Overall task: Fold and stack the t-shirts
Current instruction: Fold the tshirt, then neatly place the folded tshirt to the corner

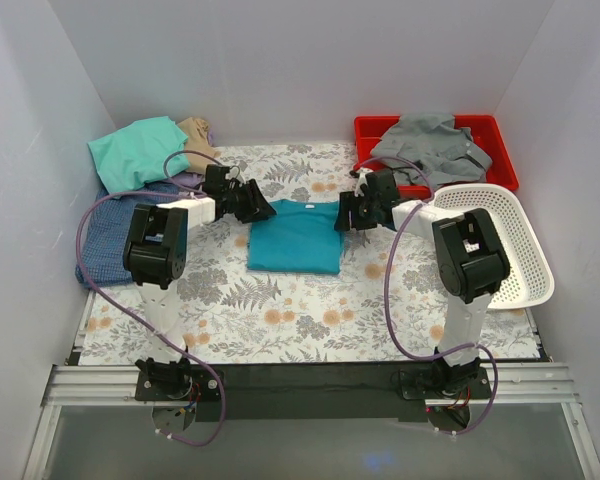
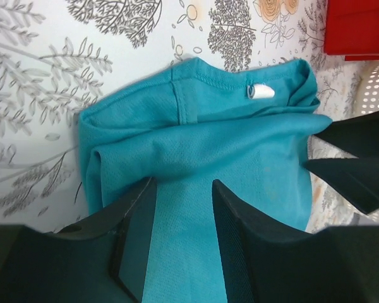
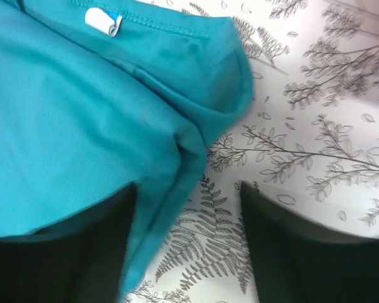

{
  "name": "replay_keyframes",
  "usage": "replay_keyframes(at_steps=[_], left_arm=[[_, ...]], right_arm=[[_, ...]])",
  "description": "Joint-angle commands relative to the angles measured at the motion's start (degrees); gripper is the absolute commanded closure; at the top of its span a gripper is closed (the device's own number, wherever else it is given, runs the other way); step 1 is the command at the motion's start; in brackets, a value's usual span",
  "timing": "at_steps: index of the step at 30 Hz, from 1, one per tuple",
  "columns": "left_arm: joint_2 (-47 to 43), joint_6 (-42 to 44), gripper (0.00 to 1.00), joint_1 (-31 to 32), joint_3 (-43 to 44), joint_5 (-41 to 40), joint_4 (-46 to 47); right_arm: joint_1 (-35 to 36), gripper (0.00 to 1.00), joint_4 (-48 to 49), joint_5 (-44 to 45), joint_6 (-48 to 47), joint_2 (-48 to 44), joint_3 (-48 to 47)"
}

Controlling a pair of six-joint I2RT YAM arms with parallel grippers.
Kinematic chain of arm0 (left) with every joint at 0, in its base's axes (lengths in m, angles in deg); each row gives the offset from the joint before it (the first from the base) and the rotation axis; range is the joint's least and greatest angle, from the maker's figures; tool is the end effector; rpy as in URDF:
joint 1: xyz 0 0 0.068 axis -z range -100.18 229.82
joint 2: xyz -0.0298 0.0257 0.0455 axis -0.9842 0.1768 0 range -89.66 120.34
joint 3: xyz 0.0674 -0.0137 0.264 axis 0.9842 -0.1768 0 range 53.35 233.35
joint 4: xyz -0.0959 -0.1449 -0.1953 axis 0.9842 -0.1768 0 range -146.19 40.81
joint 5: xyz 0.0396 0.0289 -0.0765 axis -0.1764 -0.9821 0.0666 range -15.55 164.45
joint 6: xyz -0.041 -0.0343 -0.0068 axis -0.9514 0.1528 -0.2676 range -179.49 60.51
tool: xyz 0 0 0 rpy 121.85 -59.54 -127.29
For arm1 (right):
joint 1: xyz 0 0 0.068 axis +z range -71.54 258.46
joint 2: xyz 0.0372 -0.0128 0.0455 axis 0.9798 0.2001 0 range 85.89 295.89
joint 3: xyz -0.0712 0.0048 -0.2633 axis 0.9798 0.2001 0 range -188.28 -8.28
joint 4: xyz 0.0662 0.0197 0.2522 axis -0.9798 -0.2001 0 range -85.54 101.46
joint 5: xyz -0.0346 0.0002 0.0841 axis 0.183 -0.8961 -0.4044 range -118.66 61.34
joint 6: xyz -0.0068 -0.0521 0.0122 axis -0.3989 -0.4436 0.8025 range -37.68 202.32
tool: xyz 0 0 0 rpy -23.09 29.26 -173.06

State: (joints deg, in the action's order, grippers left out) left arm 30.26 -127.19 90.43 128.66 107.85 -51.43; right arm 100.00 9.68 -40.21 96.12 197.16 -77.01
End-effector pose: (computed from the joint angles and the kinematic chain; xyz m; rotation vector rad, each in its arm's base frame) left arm 0.4280 -0.1001 0.1373 -0.9811 2.4560 -1.2670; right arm 0.3832 0.1590 0.1619 -0.2626 2.3745 0.5351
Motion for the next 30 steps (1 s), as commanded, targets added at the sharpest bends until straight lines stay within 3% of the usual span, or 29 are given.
replay_keyframes(at_steps=[1,3,6,8,9,14,23,30], left_arm=[[-9.42,2.49,0.61,-0.68,-3.66,-4.76,3.45],[-12.59,3.01,0.6,-0.59,-4.46,-5.37,3.91],[-17.17,2.75,0.56,-0.68,-4.03,-7.22,-0.2],[-18.31,2.84,0.38,-0.68,-2.46,-7.74,-3.45],[-18.58,2.84,0.18,-0.68,-2.36,-9.48,-7.04],[-20.42,2.4,0.16,-0.77,-9.28,-12.57,-10.85],[-20.69,-0.76,0.15,-0.77,-18.44,-18.11,-7.7],[-18.23,-1.47,0.14,-0.68,-19.67,-10.84,-4.97]], right_arm=[[-0.27,0.23,5.47,-4.88,-4.31,-6.75,2.1],[-0.27,0.1,5.74,-4.54,-4.57,-10.53,2.63],[-0.36,0.04,5.21,-3.83,-4.66,-13.79,3.43],[-0.36,0.04,4.68,-5.14,-4.57,-14.67,3.86],[-0.45,0.04,3.99,-5.58,-4.4,-14.76,3.95],[-0.36,0.04,3.1,-7.07,-3.43,-15.28,6.49],[-0.36,0.04,3.1,-9.54,-2.99,-18.01,10.72],[-0.36,0.05,3.1,-9.19,-2.73,-18.19,13.36]])
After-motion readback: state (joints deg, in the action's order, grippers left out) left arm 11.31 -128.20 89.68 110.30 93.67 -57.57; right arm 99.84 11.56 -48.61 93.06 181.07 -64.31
